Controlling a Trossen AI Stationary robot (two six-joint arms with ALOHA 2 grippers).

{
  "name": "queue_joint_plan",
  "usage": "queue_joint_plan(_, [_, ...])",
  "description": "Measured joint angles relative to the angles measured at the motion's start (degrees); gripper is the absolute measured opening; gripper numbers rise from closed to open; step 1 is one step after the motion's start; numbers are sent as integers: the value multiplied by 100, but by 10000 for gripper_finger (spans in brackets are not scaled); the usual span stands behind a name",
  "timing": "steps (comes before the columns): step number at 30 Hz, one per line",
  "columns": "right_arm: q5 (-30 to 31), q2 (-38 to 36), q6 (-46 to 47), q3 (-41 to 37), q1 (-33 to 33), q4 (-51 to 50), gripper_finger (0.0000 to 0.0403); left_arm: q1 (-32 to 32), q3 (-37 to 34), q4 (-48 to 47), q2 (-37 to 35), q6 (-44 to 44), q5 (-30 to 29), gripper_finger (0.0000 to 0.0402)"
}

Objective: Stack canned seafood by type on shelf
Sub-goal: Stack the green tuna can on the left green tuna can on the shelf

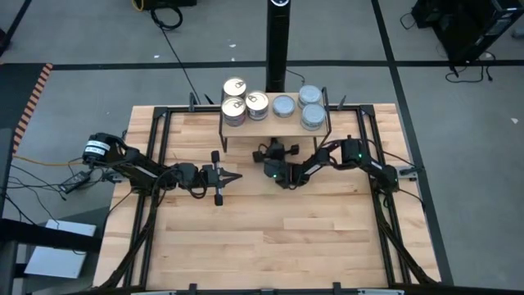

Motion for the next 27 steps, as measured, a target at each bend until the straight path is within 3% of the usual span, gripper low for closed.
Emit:
queue_joint_plan(5, [34,-9,-739,0,-24,520,3,0,0,0,0,1,0,5])
queue_joint_plan(14, [-484,-7,-645,0,-363,518,3,0,0,0,0,0,0,5])
queue_joint_plan(27, [-663,-8,-655,0,-345,360,3,0,0,-13,0,0,0,5])
